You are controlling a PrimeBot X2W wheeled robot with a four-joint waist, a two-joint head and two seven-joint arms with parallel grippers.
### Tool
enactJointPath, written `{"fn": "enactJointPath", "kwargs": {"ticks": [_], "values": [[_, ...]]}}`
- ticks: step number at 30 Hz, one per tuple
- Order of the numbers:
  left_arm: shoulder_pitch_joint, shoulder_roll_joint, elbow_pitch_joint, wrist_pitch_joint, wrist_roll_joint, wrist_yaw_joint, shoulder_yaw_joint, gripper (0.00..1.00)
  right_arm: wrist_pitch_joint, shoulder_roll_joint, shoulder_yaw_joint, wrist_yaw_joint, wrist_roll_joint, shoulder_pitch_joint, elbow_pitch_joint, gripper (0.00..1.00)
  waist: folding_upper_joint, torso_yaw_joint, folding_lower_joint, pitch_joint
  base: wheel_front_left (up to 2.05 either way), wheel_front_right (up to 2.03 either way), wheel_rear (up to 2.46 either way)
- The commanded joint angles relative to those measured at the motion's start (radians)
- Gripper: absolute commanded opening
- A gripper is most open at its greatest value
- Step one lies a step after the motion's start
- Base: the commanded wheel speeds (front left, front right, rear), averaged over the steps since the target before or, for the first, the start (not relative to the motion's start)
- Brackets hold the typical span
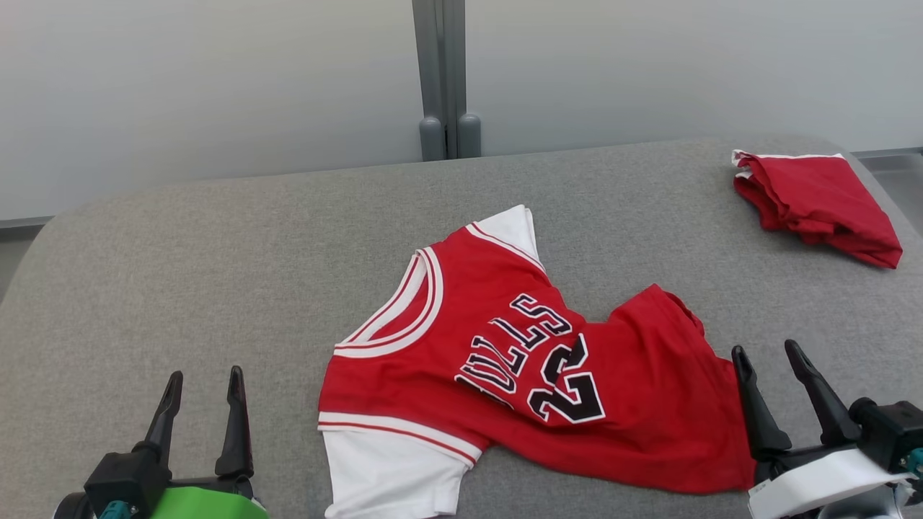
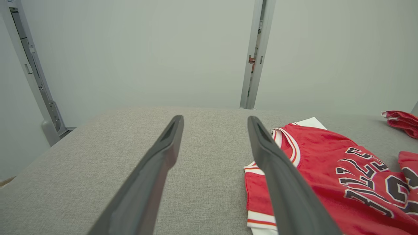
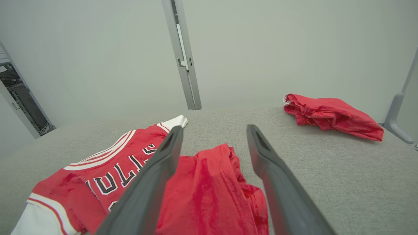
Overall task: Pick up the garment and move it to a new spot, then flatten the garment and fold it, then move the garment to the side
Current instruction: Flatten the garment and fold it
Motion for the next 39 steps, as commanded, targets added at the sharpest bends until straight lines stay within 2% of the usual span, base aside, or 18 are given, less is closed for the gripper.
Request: {"fn": "enactJointPath", "kwargs": {"ticks": [1,9,18,26,33,39], "values": [[0.014,0.006,-0.006,0.0,0.009,-0.003,0.005,1.0,0.006,0.005,-0.006,-0.001,-0.016,0.016,-0.012,1.0,-0.0001,0.0,0.0001,-0.001,0.0,0.0,0.0],[0.016,0.004,-0.007,0.0,0.012,-0.001,0.003,1.0,0.035,0.037,-0.013,-0.001,-0.044,0.039,-0.041,1.0,-0.0001,0.004,0.0001,-0.002,0.0,0.0,0.0],[0.015,-0.001,-0.005,0.0,0.011,-0.002,-0.001,1.0,0.055,0.04,-0.019,-0.001,-0.059,0.036,-0.042,1.0,-0.0001,0.01,0.0001,0.0,0.0,0.0,0.0],[-0.009,-0.007,-0.005,0.0,0.009,-0.002,-0.006,1.0,0.127,-0.003,-0.002,-0.001,-0.073,-0.116,0.002,1.0,-0.0001,0.014,0.0001,0.024,0.0,0.0,0.0],[-0.037,-0.018,0.004,0.0,0.011,-0.004,-0.029,1.0,0.301,-0.054,0.045,-0.001,-0.08,-0.327,0.164,1.0,-0.0001,0.039,0.0001,0.061,0.0,0.0,0.0],[-0.067,-0.03,0.01,0.0,0.007,-0.004,-0.046,1.0,0.439,-0.095,0.094,-0.001,-0.06,-0.43,0.351,1.0,-0.0001,0.066,0.0001,0.096,0.0,0.0,0.0]]}}
